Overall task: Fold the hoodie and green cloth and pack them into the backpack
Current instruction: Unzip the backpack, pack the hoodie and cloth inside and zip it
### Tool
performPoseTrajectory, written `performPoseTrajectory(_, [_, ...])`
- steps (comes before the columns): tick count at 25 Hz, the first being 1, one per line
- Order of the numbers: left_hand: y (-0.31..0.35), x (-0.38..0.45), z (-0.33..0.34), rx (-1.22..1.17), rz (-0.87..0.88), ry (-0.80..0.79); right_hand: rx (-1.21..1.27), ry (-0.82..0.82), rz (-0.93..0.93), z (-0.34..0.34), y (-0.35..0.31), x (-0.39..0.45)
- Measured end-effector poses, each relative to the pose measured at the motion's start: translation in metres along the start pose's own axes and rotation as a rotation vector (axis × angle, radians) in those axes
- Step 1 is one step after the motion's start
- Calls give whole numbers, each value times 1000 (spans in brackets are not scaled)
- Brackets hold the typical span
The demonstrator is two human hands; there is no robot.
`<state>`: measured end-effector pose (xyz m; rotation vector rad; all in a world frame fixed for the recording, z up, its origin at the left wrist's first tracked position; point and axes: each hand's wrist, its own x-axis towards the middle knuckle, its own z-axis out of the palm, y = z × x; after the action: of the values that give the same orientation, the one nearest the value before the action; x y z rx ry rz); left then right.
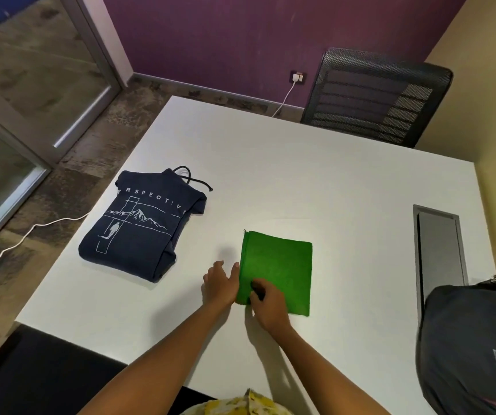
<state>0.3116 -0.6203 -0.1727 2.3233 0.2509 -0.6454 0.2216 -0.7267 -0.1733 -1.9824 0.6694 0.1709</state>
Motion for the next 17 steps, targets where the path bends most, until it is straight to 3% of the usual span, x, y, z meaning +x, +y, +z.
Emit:
performPoseTrajectory(2, [2, 1, 3, -71, -107, -14, -92, 213, 72, -21, 10, 0])
performPoseTrajectory(5, [3, -6, 7, -214, -272, -91, -181, 332, 288, -54, 21, 4])
performPoseTrajectory(11, [1, -16, 17, -133, -252, -161, 104, 263, 313, -72, 35, 8])
performPoseTrajectory(17, [7, -14, 7, -437, -270, -277, 346, 148, 486, -69, 28, 16])
